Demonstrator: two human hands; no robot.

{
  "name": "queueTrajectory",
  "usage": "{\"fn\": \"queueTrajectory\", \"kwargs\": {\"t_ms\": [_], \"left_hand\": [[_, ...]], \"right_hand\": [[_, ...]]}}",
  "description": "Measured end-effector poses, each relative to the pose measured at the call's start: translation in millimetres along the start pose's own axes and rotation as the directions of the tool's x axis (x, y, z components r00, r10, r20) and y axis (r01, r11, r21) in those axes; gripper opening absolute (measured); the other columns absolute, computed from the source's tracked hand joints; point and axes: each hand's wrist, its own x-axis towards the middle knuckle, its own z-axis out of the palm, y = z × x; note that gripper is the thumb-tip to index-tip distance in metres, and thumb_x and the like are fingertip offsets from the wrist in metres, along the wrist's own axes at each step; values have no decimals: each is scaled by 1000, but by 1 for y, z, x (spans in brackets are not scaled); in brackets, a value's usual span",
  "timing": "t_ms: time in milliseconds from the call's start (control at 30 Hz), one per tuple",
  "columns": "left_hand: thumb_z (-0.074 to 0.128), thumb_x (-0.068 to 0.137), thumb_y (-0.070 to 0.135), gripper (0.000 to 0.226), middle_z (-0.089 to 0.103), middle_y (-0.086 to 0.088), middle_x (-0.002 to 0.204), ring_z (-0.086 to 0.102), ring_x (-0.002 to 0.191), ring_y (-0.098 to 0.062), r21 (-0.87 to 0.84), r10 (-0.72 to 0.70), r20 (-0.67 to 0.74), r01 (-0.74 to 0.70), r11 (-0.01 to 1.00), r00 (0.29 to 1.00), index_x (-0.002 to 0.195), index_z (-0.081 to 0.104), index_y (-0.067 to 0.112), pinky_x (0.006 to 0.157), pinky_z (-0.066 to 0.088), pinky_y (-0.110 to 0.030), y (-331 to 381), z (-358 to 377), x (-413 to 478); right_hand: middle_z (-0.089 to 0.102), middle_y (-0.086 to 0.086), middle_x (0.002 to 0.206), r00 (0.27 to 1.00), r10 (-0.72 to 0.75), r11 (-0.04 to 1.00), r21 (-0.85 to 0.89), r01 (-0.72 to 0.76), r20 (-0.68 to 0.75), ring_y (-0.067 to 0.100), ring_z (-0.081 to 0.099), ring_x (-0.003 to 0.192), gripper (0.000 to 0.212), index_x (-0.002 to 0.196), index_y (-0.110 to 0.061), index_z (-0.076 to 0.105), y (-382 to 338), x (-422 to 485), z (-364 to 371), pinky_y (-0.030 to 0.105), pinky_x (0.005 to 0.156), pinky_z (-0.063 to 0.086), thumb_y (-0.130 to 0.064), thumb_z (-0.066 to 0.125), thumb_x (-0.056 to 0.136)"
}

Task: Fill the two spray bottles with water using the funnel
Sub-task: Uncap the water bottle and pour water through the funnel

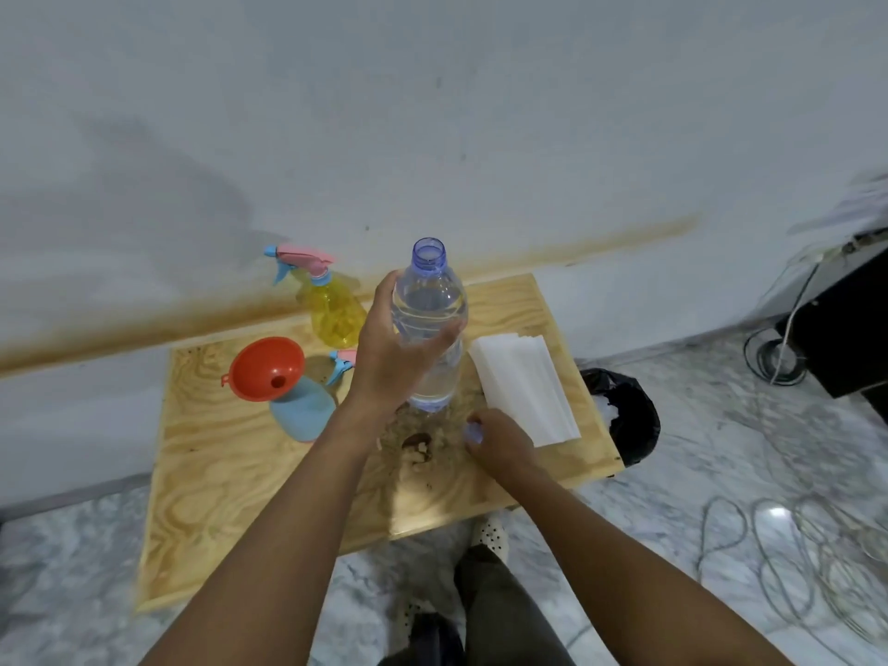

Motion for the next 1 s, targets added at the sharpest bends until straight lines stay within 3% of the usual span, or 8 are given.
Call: {"fn": "queueTrajectory", "kwargs": {"t_ms": [167,300,400,500,600,667,833,1000], "left_hand": [[88,75,27,70,66,7,121,65,111,-10,11,0,-1,0,1000,1000,134,51,24,94,56,-31,-5,0,2],[88,76,27,67,65,9,120,64,110,-7,27,12,-3,-12,1000,1000,132,51,27,93,55,-27,-4,0,2],[88,76,24,65,65,11,117,65,107,-4,36,32,-11,-32,999,999,127,49,33,88,53,-20,-4,-1,1],[88,75,25,66,65,11,117,65,107,-5,31,39,-18,-39,999,999,126,48,36,86,53,-18,-4,-1,0],[89,74,27,67,65,10,118,65,108,-6,26,18,-15,-17,1000,1000,128,49,33,87,55,-21,-3,-1,0],[90,73,25,68,66,6,119,66,108,-8,6,-7,-14,8,1000,1000,130,52,25,87,57,-26,-2,-2,1],[94,64,32,82,62,13,124,61,115,-3,29,-132,-44,134,991,990,134,51,28,95,58,-39,-1,-4,5],[94,58,43,85,61,12,129,61,119,-9,37,-189,-51,191,981,981,132,52,33,93,58,-44,1,-6,6]], "right_hand": [[64,6,115,999,2,998,-65,-5,-35,24,61,107,25,116,-12,66,-4,6,10,34,88,49,-24,54,97],[61,5,118,999,0,995,-95,-4,-44,24,62,106,31,122,-15,61,-8,5,5,35,86,50,-27,59,93],[61,1,119,989,8,1000,-10,-10,-149,20,63,103,36,125,-18,60,-11,5,-11,35,86,52,-32,63,91],[61,-5,127,969,-89,978,165,129,-231,9,60,104,45,131,-21,57,-19,8,-36,33,91,53,-36,68,90],[50,-10,141,951,-276,927,224,302,-140,4,51,122,77,143,-27,43,-42,10,-62,28,96,48,-52,76,78],[50,-11,141,927,-351,902,216,373,-132,4,51,123,85,143,-31,39,-57,15,-71,28,98,48,-62,76,72],[58,-16,132,875,-449,810,330,484,-182,-4,57,116,76,134,-40,42,-89,30,-82,27,97,52,-50,83,71],[62,-6,128,859,-445,754,412,512,-252,12,61,119,78,134,-33,48,-98,44,-68,45,93,54,-42,87,67]]}}
